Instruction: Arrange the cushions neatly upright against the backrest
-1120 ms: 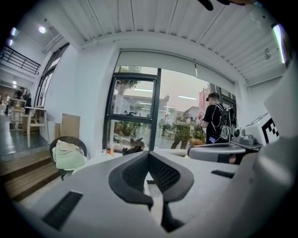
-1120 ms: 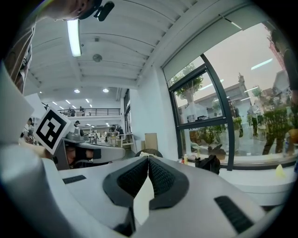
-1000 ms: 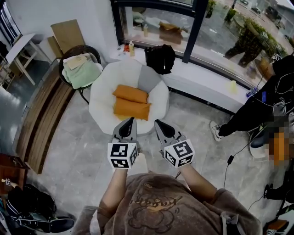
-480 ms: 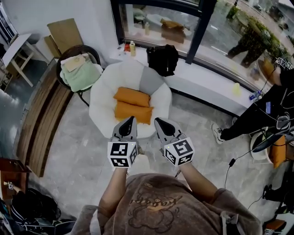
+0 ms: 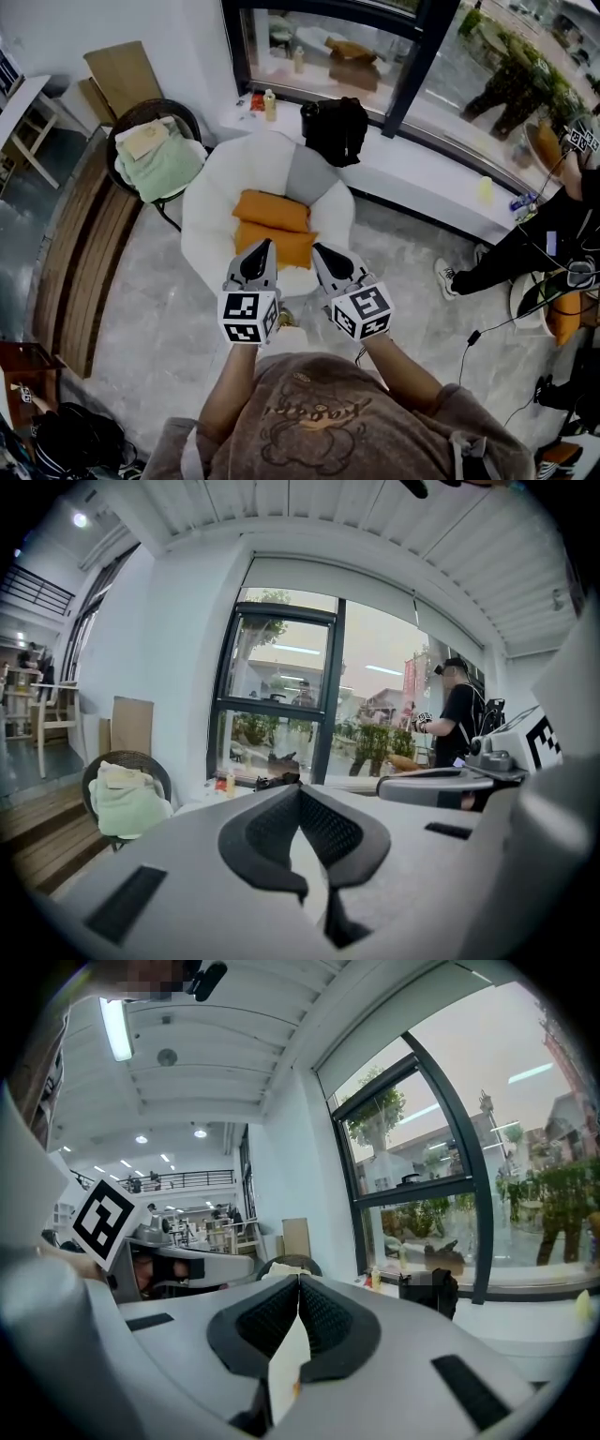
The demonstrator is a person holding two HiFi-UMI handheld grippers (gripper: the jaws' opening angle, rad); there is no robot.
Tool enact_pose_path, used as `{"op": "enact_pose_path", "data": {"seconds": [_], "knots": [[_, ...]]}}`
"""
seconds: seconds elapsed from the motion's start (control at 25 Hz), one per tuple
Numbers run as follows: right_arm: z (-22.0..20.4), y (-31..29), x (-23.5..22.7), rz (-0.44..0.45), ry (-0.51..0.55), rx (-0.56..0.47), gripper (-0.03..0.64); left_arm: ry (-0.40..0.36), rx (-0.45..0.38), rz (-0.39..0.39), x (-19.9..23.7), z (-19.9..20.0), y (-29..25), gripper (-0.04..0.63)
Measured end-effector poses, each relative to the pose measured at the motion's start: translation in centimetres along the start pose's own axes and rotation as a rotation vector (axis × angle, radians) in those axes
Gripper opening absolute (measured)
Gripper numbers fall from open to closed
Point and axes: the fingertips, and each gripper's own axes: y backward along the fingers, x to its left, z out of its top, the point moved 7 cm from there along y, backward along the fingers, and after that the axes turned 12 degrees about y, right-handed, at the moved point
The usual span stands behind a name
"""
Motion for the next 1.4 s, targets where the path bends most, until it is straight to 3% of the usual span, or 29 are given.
{"op": "enact_pose_path", "data": {"seconds": [0.4,1.04,1.4], "knots": [[0.5,-7.8,-2.2,-0.011,-0.001,0.01,0.018,-0.002,0.03,-0.028,5.2,2.0,-5.5,0.005],[1.0,-15.4,-8.2,0.031,0.009,-0.004,0.018,0.025,-0.033,0.033,7.8,5.2,-13.2,0.005],[-0.8,-18.9,-10.0,0.094,0.025,0.015,0.018,0.056,-0.04,0.087,10.4,4.2,-16.3,0.005]]}}
